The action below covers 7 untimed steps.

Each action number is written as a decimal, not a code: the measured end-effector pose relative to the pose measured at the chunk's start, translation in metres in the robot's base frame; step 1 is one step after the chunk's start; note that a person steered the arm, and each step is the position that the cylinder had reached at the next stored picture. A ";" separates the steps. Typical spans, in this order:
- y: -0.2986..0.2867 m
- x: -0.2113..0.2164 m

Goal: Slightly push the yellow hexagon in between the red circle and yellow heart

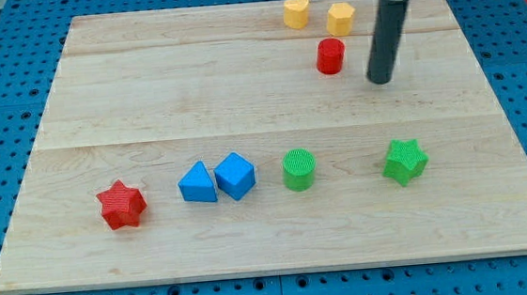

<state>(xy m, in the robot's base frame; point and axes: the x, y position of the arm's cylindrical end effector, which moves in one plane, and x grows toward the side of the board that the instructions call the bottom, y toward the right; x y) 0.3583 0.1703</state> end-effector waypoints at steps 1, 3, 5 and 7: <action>0.021 -0.078; -0.009 -0.155; -0.035 -0.119; -0.004 -0.111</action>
<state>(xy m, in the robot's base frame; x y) 0.2475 0.1661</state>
